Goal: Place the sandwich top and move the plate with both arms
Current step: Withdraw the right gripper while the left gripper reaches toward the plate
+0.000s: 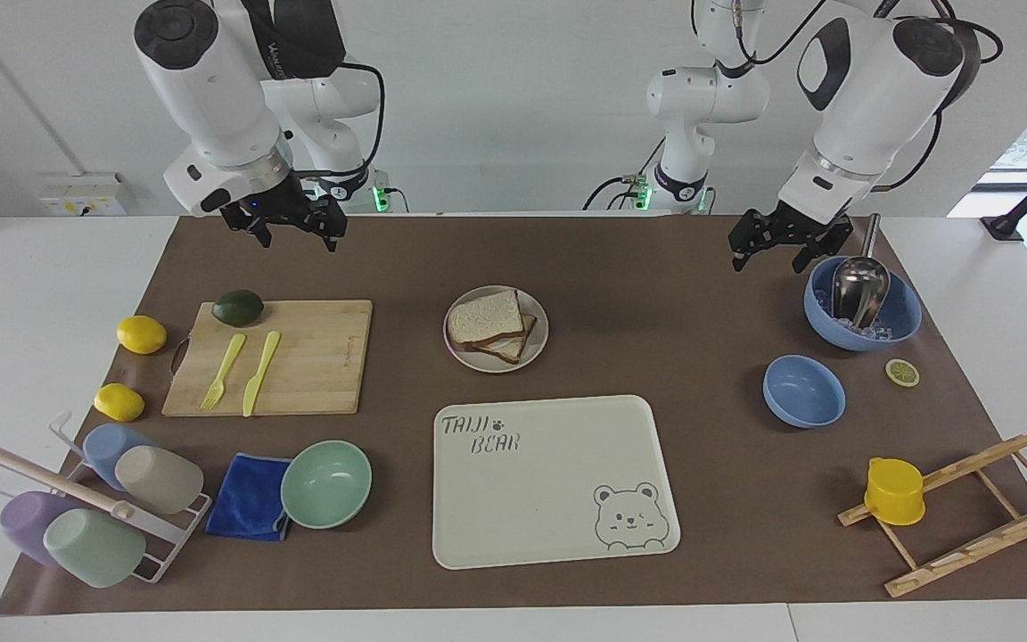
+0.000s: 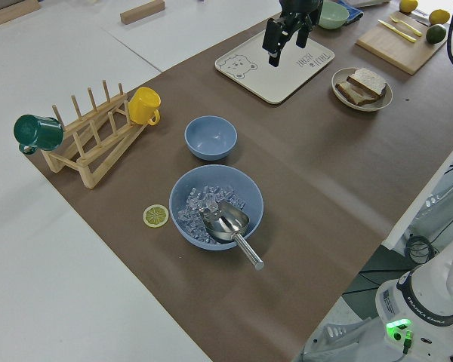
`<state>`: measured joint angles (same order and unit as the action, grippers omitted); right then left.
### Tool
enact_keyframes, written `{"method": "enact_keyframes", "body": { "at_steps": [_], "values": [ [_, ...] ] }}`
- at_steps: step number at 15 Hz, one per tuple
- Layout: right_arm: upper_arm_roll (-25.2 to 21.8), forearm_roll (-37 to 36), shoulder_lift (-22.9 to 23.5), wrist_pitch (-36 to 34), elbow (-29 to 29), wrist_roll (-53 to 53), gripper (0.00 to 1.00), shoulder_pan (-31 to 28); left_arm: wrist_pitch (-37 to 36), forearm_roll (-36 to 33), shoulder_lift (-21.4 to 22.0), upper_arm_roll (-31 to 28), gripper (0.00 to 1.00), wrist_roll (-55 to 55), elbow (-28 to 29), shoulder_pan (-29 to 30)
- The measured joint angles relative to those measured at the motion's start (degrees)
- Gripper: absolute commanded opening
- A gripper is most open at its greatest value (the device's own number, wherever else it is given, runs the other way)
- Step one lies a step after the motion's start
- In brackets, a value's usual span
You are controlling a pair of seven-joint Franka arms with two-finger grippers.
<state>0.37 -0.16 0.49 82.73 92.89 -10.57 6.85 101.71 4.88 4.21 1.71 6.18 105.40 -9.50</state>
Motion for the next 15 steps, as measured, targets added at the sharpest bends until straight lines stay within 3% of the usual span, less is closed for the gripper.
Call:
{"method": "enact_keyframes", "body": {
  "at_steps": [3,9,15],
  "values": [
    [-1.72,-0.83,-0.1,-0.52,-0.4,3.18,1.0,-0.45,4.69,2.76,-1.24,0.09,1.0,2.89,2.84,-2.84],
    [-2.27,-1.41,-0.06,-1.98,-0.57,4.02,1.0,-0.83,15.79,4.93,-9.98,0.35,1.0,9.21,5.13,-11.58],
    [-2.2,-1.28,-0.07,-2.0,-1.77,4.96,1.0,-2.44,27.5,5.99,-10.88,0.45,1.0,10.03,14.23,-18.04]
  ]
}}
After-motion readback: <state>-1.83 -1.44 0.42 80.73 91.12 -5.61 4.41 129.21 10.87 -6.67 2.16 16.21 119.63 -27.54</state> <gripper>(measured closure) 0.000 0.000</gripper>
